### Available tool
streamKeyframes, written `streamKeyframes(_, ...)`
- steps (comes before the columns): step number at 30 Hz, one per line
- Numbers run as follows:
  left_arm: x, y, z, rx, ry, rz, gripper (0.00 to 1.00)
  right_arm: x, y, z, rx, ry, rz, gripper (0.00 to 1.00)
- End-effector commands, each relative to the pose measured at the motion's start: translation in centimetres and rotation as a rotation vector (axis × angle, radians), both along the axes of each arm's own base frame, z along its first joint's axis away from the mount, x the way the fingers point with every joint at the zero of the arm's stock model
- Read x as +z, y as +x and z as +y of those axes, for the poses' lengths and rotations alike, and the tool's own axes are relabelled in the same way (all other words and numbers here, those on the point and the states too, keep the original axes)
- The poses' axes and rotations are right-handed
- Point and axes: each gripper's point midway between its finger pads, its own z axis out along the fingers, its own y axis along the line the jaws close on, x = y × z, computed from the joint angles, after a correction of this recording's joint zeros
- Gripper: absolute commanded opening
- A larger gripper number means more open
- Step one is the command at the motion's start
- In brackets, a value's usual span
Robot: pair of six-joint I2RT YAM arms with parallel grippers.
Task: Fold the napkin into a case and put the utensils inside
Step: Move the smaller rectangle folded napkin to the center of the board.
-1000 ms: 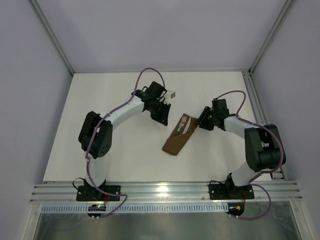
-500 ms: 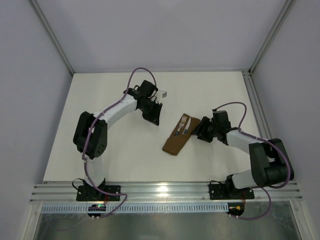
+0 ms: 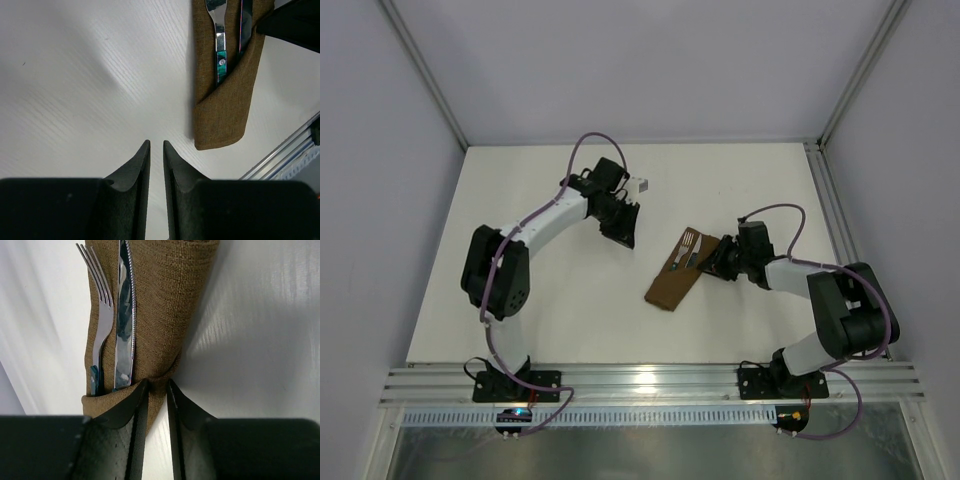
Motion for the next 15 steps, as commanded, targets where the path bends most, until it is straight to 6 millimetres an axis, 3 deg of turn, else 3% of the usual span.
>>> streamKeyframes(1, 2.1, 0.1, 0.2, -0.010, -0.039, -0.044, 0.17, -0.4, 0.9, -0.2, -0.023, -0.020, -0.010, 0.24)
streamKeyframes(8, 2.2, 0.4, 1.1, 0.004, -0.036, -0.047, 0.17, -0.4, 2.5, -0.3, -0.051, -0.034, -0.007, 0.05)
streamKeyframes(15, 3.1, 1.6, 3.2, 0.058, -0.040, -0.067, 0.17, 0.1, 6.7, -2.3, -0.125, -0.072, 0.013, 0.04)
